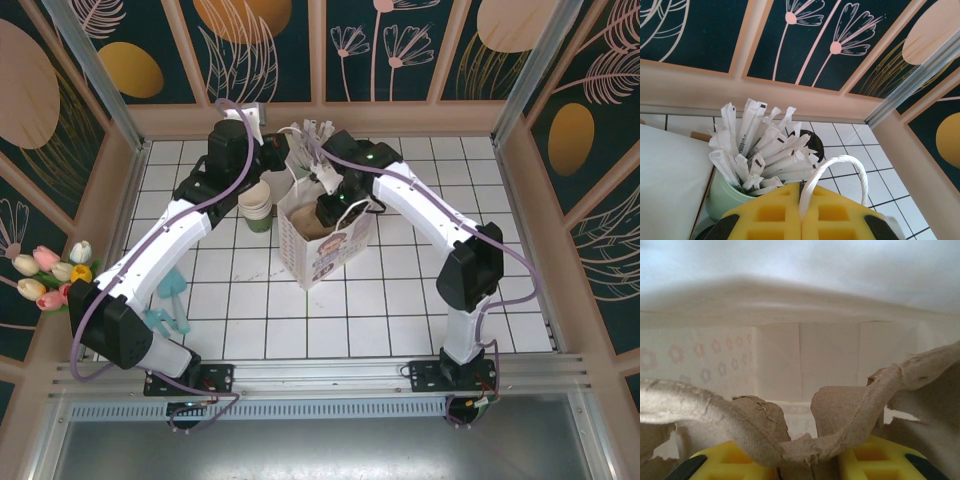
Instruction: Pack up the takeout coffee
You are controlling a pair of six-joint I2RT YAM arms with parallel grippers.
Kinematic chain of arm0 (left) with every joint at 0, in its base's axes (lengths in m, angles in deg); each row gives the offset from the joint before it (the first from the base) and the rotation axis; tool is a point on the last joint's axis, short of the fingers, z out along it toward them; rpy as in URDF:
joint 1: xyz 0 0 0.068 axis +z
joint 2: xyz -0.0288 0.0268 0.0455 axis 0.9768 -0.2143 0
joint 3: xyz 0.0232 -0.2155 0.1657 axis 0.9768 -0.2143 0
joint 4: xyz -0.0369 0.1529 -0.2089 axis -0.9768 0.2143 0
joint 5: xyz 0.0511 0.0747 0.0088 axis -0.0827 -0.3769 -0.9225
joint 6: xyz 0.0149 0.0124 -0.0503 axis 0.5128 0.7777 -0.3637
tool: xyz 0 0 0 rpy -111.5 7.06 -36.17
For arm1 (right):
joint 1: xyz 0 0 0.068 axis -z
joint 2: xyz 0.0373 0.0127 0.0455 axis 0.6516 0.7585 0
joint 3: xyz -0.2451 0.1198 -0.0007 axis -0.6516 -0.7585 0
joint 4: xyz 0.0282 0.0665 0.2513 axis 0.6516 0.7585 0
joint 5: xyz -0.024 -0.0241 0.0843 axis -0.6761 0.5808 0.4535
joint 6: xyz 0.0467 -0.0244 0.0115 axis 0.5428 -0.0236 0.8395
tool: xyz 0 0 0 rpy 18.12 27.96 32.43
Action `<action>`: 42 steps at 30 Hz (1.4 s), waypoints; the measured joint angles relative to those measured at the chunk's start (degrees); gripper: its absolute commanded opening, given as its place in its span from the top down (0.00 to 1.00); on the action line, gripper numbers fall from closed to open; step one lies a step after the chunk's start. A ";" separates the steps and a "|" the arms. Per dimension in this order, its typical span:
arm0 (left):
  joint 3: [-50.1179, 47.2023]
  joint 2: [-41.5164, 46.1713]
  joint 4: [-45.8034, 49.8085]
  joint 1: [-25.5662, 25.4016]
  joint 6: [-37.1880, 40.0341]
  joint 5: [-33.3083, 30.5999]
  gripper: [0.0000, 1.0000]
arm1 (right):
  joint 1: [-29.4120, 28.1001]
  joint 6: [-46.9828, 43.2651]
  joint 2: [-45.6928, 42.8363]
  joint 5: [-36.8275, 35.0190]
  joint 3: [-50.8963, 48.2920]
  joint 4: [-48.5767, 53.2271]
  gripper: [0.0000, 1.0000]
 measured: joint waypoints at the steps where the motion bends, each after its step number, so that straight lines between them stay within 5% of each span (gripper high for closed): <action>1: 0.00 0.00 0.09 0.00 -0.31 -0.81 1.00 | -0.13 0.04 0.42 0.04 0.00 0.20 0.70; 7: -0.13 0.00 -0.46 0.00 -1.27 -2.47 0.96 | -0.46 0.15 0.76 0.04 0.20 0.79 0.70; 12: -2.93 0.76 -6.86 0.00 0.52 6.60 0.72 | -0.46 2.03 2.21 0.07 2.36 1.20 0.70; 18: -8.55 7.65 -8.41 -0.02 6.49 9.88 0.23 | -0.46 5.27 4.26 0.07 4.48 1.18 0.70; 22: -15.19 17.92 -9.73 0.00 10.84 10.93 0.09 | -0.46 7.63 4.74 0.00 5.73 1.09 0.70; 28: -19.52 25.99 -12.72 -0.22 15.30 23.74 0.18 | -0.46 11.76 5.84 0.04 9.38 1.29 0.73; 36: -18.99 17.55 -12.68 -4.87 20.33 31.43 0.32 | -0.46 18.08 6.40 0.46 11.17 0.52 0.74; 42: -18.03 13.35 -11.50 -6.51 24.57 42.69 0.72 | -0.42 21.73 7.08 0.90 11.47 -0.61 0.72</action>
